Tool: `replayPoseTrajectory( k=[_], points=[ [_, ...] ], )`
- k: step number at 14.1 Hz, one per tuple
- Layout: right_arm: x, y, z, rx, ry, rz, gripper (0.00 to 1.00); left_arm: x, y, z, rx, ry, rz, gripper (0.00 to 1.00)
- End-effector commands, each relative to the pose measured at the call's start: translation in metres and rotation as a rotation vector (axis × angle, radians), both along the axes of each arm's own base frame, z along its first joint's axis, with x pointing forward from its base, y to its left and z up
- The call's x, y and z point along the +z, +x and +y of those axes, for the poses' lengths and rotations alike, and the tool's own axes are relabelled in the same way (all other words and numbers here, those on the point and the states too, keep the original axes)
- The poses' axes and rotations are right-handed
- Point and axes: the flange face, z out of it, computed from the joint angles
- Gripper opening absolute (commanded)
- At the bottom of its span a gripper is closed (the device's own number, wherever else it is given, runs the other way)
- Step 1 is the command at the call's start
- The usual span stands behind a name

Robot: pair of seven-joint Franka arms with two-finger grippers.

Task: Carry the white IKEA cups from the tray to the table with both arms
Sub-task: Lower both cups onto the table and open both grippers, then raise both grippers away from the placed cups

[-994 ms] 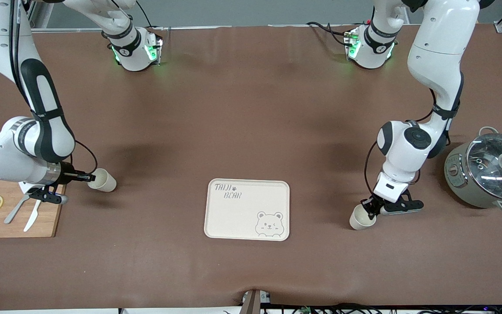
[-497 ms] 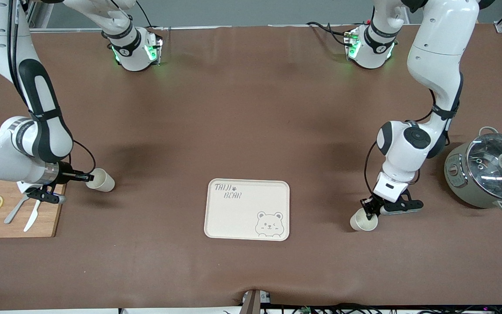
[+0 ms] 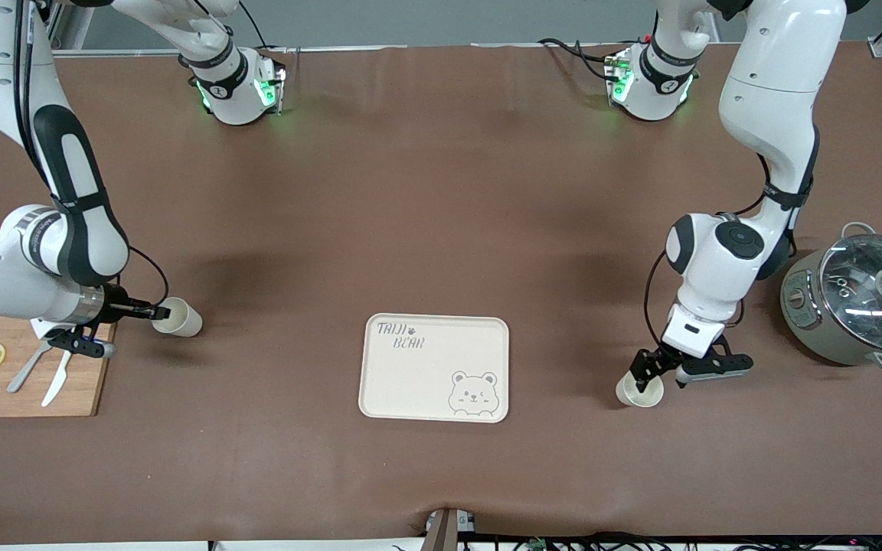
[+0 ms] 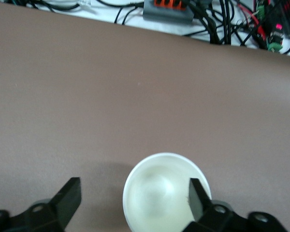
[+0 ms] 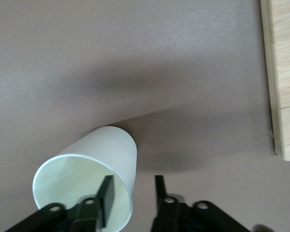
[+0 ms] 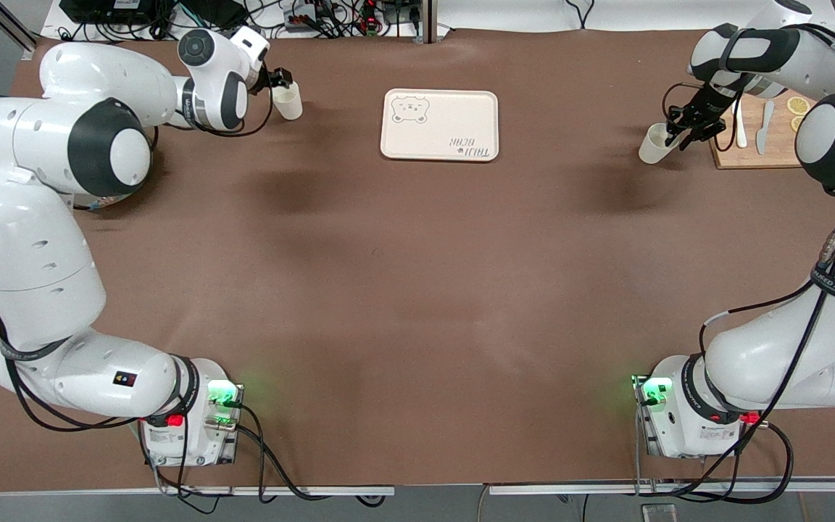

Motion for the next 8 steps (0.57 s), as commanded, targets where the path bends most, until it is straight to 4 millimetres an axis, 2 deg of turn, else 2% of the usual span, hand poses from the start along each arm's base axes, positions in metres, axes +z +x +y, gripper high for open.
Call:
replayPoseTrajectory(
  k=[1,3,8],
  points=[
    [0.002,-0.001,-0.002,-0.026,0.004,-0.004,0.88,0.044,0.011,-0.001,-0.003,0.012,0.065,1.0],
    [0.006,0.002,-0.002,-0.024,0.003,-0.011,1.0,0.085,0.019,-0.003,-0.007,0.016,0.121,1.0],
    [0.022,0.007,0.001,-0.008,-0.006,-0.03,1.0,0.178,0.021,0.001,-0.026,0.039,0.25,1.0]
  ],
)
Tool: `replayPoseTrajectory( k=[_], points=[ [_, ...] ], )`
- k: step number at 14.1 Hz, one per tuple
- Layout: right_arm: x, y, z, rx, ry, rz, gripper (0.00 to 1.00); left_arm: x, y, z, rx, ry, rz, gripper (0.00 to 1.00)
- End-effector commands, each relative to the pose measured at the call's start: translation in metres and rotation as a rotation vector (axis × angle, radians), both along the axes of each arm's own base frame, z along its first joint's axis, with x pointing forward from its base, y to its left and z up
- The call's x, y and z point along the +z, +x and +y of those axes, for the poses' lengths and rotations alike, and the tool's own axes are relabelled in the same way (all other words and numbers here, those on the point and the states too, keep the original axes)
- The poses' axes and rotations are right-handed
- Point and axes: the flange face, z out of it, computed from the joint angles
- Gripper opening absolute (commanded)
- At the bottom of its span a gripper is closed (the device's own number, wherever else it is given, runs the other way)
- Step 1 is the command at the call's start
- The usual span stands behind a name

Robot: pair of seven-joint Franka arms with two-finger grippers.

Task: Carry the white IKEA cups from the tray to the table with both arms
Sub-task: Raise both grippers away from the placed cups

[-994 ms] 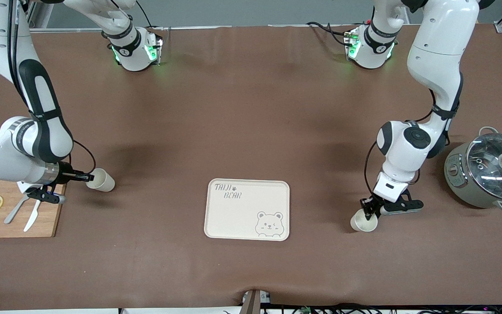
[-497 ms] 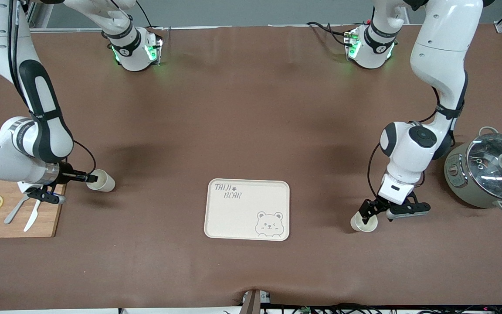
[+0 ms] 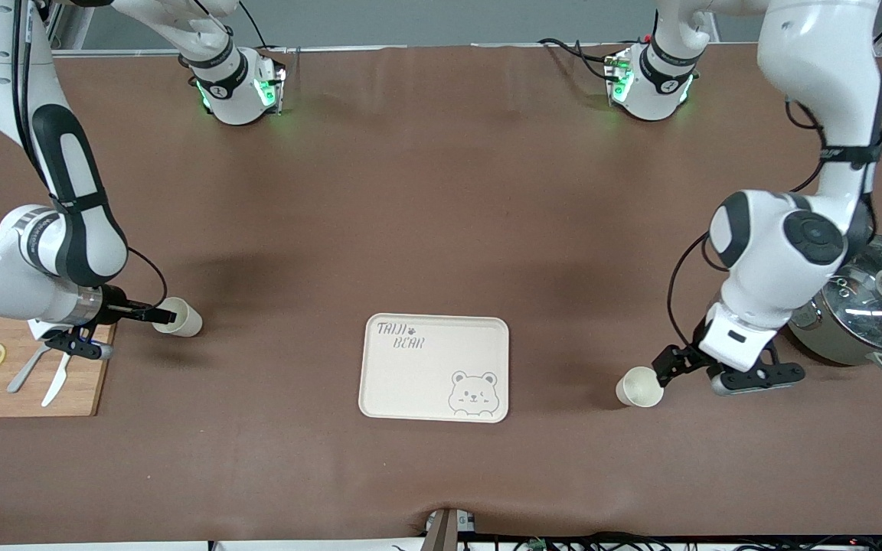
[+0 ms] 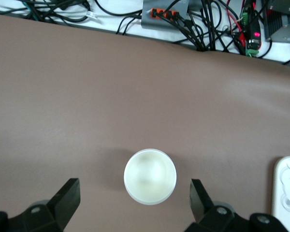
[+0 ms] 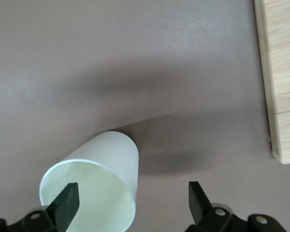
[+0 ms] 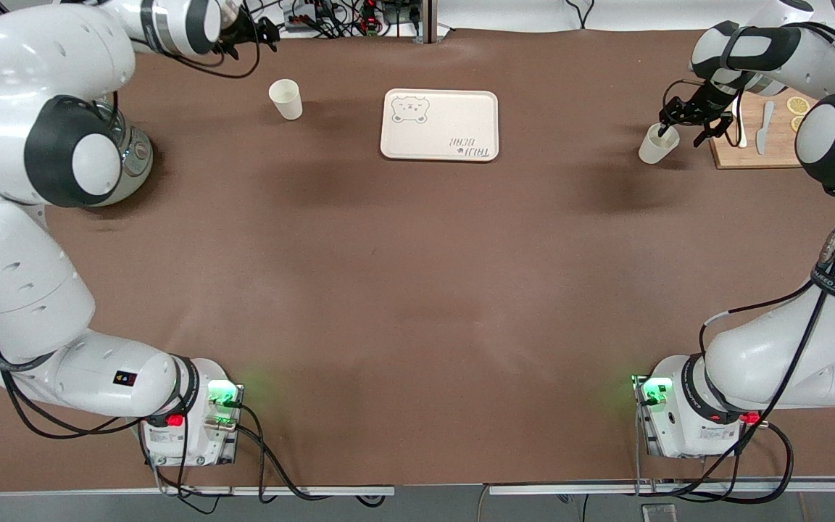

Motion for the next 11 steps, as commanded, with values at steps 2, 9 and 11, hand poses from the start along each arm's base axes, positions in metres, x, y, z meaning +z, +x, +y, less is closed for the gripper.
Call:
replayPoseTrajectory(
  k=[2,9,11],
  points=[
    [0.024,0.001,-0.001,-0.003,0.002,-0.012,1.0,0.07,-0.004,0.006,-0.038,0.039,0.095,1.0],
    [0.135,0.058,-0.01,0.063,-0.021,-0.072,1.0,0.161,-0.042,0.039,-0.1,0.062,0.202,1.0],
    [0.14,0.062,0.003,0.088,-0.031,-0.078,1.0,0.187,-0.062,0.046,-0.102,0.059,0.222,1.0]
  ],
)
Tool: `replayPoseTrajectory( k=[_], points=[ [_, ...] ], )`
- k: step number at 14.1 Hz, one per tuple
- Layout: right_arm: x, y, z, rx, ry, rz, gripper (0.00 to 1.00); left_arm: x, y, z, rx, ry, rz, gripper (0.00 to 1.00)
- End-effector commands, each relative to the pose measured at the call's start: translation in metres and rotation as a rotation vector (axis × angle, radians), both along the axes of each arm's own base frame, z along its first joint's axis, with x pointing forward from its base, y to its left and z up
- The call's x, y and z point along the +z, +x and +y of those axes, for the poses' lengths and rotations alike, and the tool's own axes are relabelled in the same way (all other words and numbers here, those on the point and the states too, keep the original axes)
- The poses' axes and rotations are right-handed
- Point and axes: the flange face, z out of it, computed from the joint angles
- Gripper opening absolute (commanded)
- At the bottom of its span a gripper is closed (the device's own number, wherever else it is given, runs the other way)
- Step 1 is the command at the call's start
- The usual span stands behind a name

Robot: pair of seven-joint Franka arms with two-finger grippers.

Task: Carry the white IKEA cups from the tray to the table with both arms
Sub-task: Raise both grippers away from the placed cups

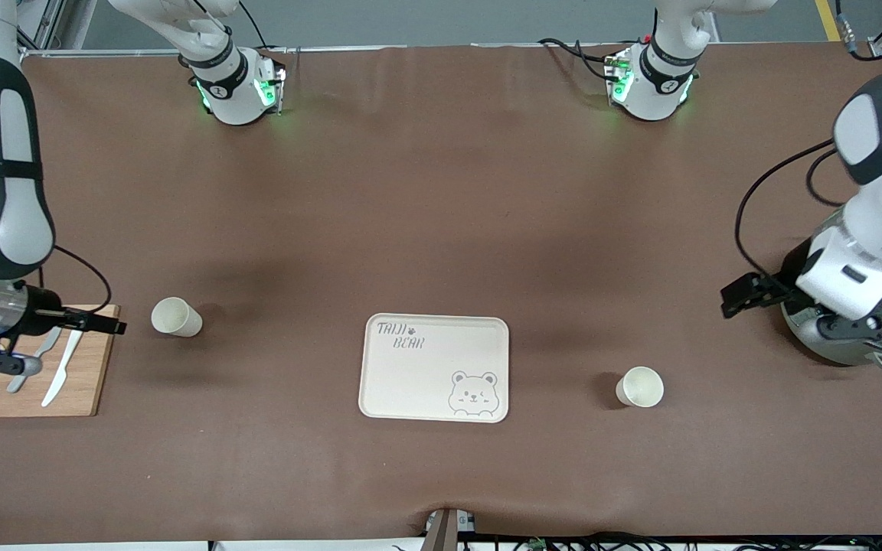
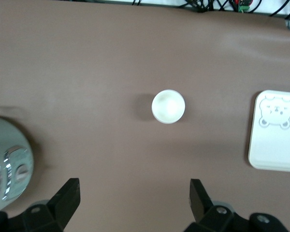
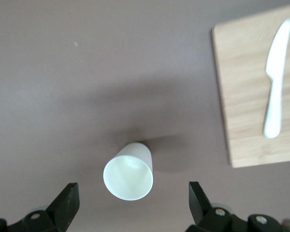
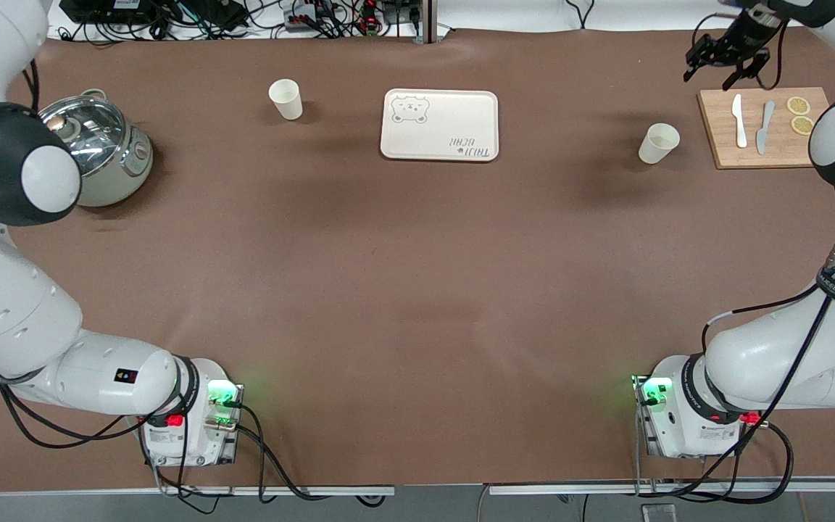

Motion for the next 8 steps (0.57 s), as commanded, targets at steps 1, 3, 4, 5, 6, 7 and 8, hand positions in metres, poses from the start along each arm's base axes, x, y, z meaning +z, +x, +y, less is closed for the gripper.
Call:
replayPoseTrajectory(
  k=[1,3,4,5,6,7,8],
  points=[
    [-0.002,0.013,0.02,0.039,-0.021,0.007,1.0,0.04,-0.028,0.013,-0.007,0.018,0.009,1.0],
    [0.01,0.018,0.028,0.057,-0.038,-0.015,1.0,0.057,-0.039,0.026,-0.029,0.02,0.005,1.0],
    [0.023,0.021,0.025,0.076,-0.078,-0.022,1.0,0.059,-0.042,0.032,-0.038,0.02,0.009,1.0],
    [0.034,0.024,0.023,0.098,-0.121,-0.024,1.0,0.064,-0.045,0.034,-0.037,0.019,0.003,1.0],
    [0.046,0.025,0.021,0.104,-0.139,-0.015,1.0,0.065,-0.048,0.035,-0.035,0.019,0.003,1.0],
    [0.055,0.025,0.022,0.1,-0.135,-0.015,1.0,0.071,-0.051,0.04,-0.028,0.018,-0.006,1.0],
    [0.067,0.028,0.027,0.106,-0.142,-0.034,1.0,0.071,-0.054,0.046,-0.018,0.017,-0.003,1.0]
  ],
)
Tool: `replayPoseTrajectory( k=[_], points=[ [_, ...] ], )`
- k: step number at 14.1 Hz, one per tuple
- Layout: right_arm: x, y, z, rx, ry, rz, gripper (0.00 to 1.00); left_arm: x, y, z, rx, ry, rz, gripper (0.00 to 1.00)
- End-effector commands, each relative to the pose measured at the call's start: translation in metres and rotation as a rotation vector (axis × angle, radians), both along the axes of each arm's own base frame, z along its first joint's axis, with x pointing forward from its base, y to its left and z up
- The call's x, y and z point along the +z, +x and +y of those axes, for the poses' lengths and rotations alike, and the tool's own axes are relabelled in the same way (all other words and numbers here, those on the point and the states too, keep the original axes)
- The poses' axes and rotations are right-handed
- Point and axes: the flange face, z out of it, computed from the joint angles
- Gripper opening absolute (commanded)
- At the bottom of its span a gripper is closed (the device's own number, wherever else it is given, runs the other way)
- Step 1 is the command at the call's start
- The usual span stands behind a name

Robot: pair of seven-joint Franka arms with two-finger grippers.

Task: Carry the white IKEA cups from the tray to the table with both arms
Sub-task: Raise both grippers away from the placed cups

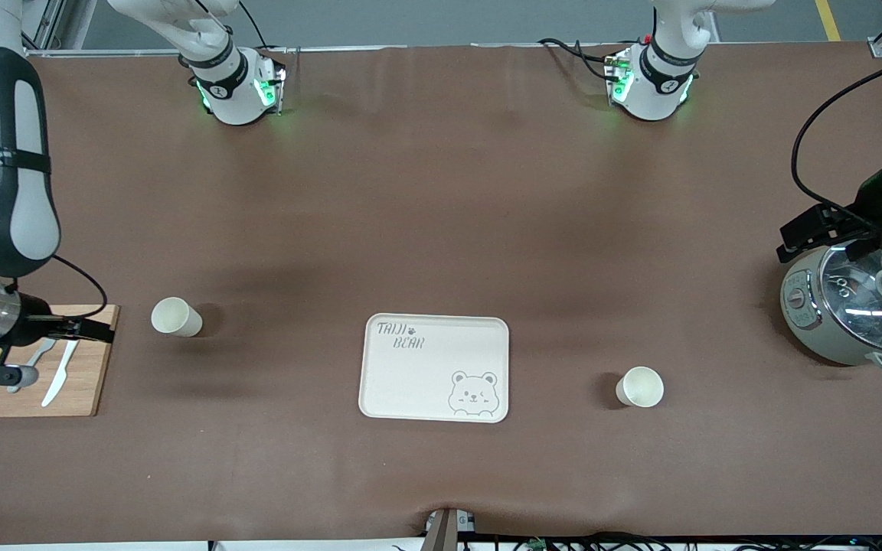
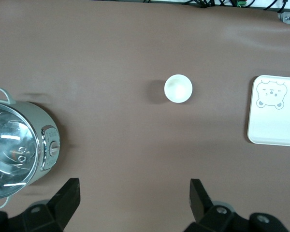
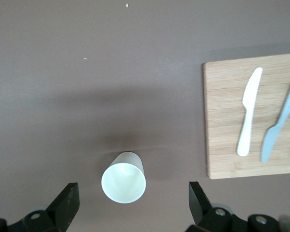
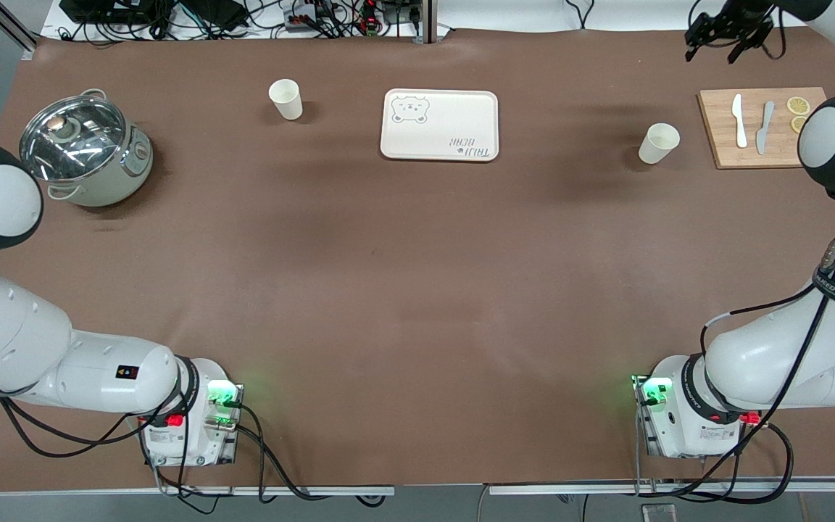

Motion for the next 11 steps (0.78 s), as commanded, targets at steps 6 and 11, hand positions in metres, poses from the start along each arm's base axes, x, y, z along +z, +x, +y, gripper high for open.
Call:
replayPoseTrajectory(
  k=[6,11],
  points=[
    [0.063,-0.004,0.019,-0.044,-0.008,-0.01,1.0,0.009,-0.016,0.012,0.013,0.014,-0.004,1.0],
    [0.115,-0.02,0.026,-0.031,-0.035,-0.043,1.0,0.01,-0.014,0.01,0.001,0.016,-0.009,1.0]
  ],
)
